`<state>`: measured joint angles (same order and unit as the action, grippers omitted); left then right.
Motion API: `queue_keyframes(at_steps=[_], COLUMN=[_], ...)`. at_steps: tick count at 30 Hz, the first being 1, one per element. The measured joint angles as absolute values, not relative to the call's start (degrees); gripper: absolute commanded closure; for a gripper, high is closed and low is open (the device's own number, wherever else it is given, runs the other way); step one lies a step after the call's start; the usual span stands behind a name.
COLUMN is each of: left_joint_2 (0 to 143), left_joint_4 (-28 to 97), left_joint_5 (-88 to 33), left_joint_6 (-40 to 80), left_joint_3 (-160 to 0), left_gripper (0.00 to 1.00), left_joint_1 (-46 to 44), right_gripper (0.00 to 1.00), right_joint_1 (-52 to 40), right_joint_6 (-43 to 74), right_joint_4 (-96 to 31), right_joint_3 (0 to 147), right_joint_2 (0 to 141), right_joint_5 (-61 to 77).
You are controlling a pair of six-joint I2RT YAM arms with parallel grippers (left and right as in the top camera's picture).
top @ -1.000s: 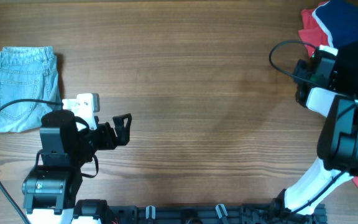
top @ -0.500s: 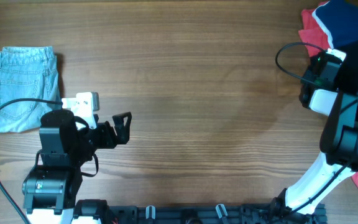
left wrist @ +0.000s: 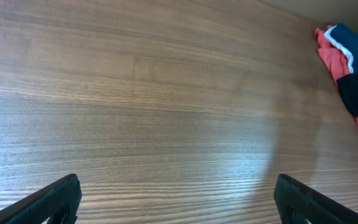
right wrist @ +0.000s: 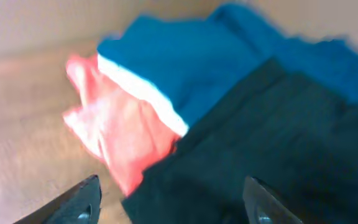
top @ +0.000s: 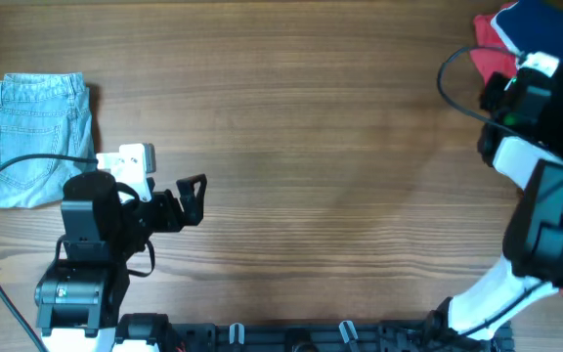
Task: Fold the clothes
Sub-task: 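Reach the right gripper to the clothes pile and grasp the black shorts, then drag the black shorts with the right gripper to the table center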
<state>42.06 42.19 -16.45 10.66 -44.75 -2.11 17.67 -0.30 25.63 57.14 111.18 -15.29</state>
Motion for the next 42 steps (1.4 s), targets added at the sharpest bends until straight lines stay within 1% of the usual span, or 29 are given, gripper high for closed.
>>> queue_keyframes(at_steps=[4,6,7,8,9,10,11,19,23,24,26,28,31,34,35,36,37,38,39,40,42], left_joint_2=[42.1,42.1,42.1,42.1,42.1,42.1,42.1,42.1,42.1,42.1,42.1,42.1,42.1,42.1,42.1,42.1,42.1,42.1,42.1,42.1,42.1], left_joint_4=[41.5,41.3,41.2,41.1,41.1,41.1,41.0,40.4,39.8,39.8,39.8,39.7,39.8,39.8,39.8,39.8,39.8,39.8,39.8,39.8,39.8], left_joint_5=[-16.5,-16.5,-16.5,-16.5,-16.4,-16.5,-16.4,-16.4,-16.4,-16.5,-16.4,-16.4,-16.5,-16.5,-16.5,-16.5,-16.4,-16.4,-16.5,-16.5,-16.5], left_joint_6=[10.7,10.7,10.7,10.7,10.7,10.7,10.7,10.7,10.7,10.7,10.7,10.7,10.7,10.7,10.7,10.7,10.7,10.7,10.7,10.7,10.7], left_joint_3=[-44.8,-44.8,-44.8,-44.8,-44.8,-44.8,-44.8,-44.8,-44.8,-44.8,-44.8,-44.8,-44.8,-44.8,-44.8,-44.8,-44.8,-44.8,-44.8,-44.8,-44.8], left_gripper=[0.00,0.00,0.00,0.00,0.00,0.00,0.00,0.00,0.00,0.00,0.00,0.00,0.00,0.00,0.00,0.00,0.00,0.00,0.00,0.00,0.00], left_joint_1=[-2.1,-2.1,-2.1,-2.1,-2.1,-2.1,-2.1,-2.1,-2.1,-2.1,-2.1,-2.1,-2.1,-2.1,-2.1,-2.1,-2.1,-2.1,-2.1,-2.1,-2.1], right_gripper=[0.18,0.20,0.32,0.49,0.68,0.90,0.96,0.96,0.96,0.96,0.96,0.96,0.96,0.96,0.94,0.83,0.64,0.27,0.01,0.00,0.00], right_joint_1=[17.7,17.7,17.7,17.7,17.7,17.7,17.7,17.7,17.2,16.5,14.5,9.9,-0.9,-15.9,-20.1,-23.6,-25.8,-28.2,-30.4,-32.2,-32.8], right_joint_6=[-0.3,-0.3,-0.3,-0.3,-0.2,-0.3,-0.3,-0.1,-0.6,-1.8,-4.3,-7.1,-10.2,-11.7,-11.6,-11.3,-10.8,-10.4,-9.8,-9.1,-8.8], right_joint_4=[28.6,30.9,31.7,32.3,32.4,32.7,32.9,32.1,31.2,31.3,28.8,27.0,25.3,23.6,22.7,22.1,21.8,21.6,21.5,20.8,19.8], right_joint_3=[57.1,57.1,57.1,57.1,57.1,57.1,57.1,57.1,56.8,56.8,56.7,56.7,56.7,56.8,56.8,56.8,56.8,56.8,56.8,56.8,56.8], right_joint_2=[118.3,120.7,121.3,121.9,122.2,122.4,122.5,121.2,112.6,107.3,101.2,95.3,89.5,87.8,87.9,88.1,88.2,88.6,89.1,89.8,90.0], right_joint_5=[-14.9,-14.8,-14.8,-14.8,-14.8,-15.0,-15.2,-17.4,-17.8,-18.0,-18.1,-18.1,-18.1,-17.4,-16.9,-16.7,-16.5,-16.4,-16.1,-16.5,-20.1])
